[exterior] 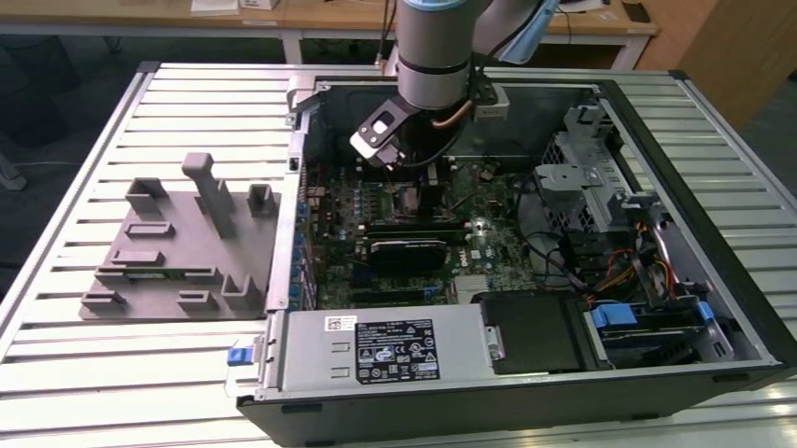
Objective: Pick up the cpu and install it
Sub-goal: 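Place the cpu into insertion slot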
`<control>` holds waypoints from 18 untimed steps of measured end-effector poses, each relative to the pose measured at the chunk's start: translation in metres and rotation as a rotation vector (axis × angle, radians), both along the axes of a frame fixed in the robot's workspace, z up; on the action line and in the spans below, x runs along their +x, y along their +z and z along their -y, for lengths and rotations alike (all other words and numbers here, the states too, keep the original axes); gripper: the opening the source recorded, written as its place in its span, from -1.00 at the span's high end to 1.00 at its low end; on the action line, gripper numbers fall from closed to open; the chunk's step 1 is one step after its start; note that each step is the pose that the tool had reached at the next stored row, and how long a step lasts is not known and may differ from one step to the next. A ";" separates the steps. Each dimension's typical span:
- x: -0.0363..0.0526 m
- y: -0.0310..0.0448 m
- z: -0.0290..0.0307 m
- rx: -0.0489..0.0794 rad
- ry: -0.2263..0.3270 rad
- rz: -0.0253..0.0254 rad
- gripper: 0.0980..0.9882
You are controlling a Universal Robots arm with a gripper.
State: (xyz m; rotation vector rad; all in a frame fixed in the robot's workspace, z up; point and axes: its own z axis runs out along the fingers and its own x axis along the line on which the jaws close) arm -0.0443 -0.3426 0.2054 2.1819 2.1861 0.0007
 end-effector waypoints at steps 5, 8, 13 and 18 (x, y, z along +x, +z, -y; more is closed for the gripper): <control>0.0000 -0.0011 -0.0032 0.000 0.000 0.0000 0.00; 0.0000 -0.0023 -0.0058 0.000 0.001 0.0001 0.00; 0.0000 -0.0051 -0.0060 0.000 0.028 0.0000 0.00; -0.0001 -0.0073 -0.0060 0.004 0.042 0.0001 0.00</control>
